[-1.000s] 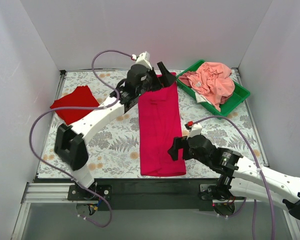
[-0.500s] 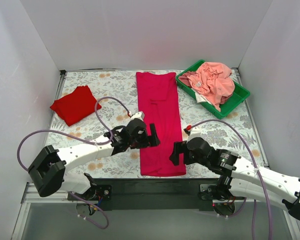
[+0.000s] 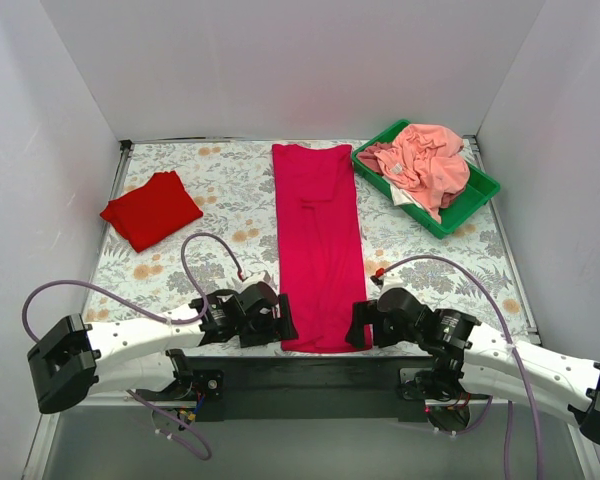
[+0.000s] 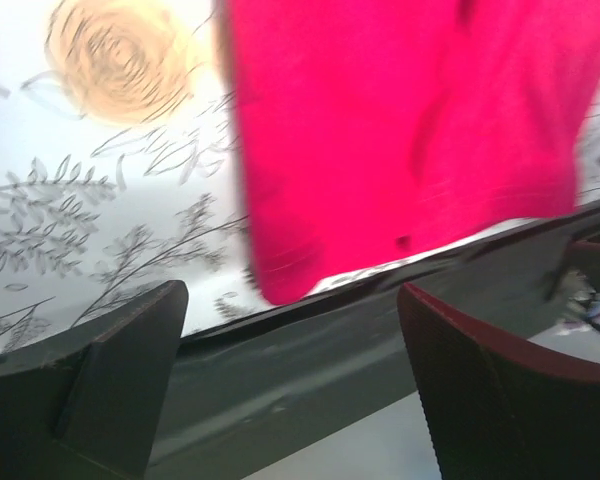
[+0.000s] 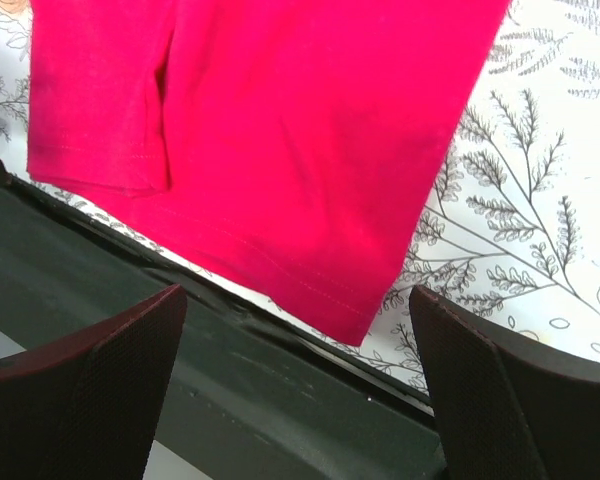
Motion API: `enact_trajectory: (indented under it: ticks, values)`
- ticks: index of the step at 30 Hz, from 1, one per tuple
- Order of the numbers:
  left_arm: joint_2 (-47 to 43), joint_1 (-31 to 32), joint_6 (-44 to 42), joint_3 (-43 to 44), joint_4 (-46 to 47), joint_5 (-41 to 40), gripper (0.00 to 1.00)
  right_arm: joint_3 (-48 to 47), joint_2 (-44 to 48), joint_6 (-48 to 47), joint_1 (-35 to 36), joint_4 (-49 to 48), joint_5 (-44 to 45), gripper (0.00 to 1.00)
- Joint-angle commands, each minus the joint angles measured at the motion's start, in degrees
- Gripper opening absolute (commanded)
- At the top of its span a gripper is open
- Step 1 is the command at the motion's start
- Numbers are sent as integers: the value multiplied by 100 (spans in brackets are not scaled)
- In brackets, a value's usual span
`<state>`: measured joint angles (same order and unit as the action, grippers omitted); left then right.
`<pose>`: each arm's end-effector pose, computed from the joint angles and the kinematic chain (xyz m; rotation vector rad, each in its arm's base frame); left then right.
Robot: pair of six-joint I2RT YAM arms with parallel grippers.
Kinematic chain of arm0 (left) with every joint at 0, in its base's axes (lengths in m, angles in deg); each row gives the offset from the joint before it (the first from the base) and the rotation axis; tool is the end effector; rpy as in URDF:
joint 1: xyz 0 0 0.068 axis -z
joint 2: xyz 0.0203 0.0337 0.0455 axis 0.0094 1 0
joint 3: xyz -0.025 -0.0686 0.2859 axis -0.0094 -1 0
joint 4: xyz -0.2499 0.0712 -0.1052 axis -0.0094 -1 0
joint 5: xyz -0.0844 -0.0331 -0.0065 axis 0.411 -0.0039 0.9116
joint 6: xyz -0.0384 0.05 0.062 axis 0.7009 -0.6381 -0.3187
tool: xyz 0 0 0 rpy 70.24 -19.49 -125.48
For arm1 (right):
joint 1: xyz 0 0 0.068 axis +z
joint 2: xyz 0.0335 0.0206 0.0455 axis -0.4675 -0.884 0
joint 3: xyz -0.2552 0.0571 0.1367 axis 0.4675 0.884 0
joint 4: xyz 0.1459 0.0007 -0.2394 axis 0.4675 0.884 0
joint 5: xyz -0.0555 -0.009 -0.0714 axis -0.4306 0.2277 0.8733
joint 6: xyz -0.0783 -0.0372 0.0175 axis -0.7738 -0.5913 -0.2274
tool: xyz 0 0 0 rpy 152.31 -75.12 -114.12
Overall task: Fold and stack the t-shirts
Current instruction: Fold the tshirt
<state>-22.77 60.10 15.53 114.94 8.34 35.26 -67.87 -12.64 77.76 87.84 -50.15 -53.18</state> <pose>0.1141 -0.1919 0.1474 -1.0158 2.6963 -0.7937 0.1007 0.1497 0.1632 -0.2536 2.4509 0.6784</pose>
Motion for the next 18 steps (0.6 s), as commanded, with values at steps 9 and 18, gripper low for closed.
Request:
enact_trajectory:
  ticks: [9, 18]
  values:
    - [609, 220, 79, 56, 134, 311, 52, 457, 223, 695, -11, -106, -100, 95]
    - [970, 246, 88, 57, 205, 109, 19, 607, 83, 809, -11, -413, -231, 82]
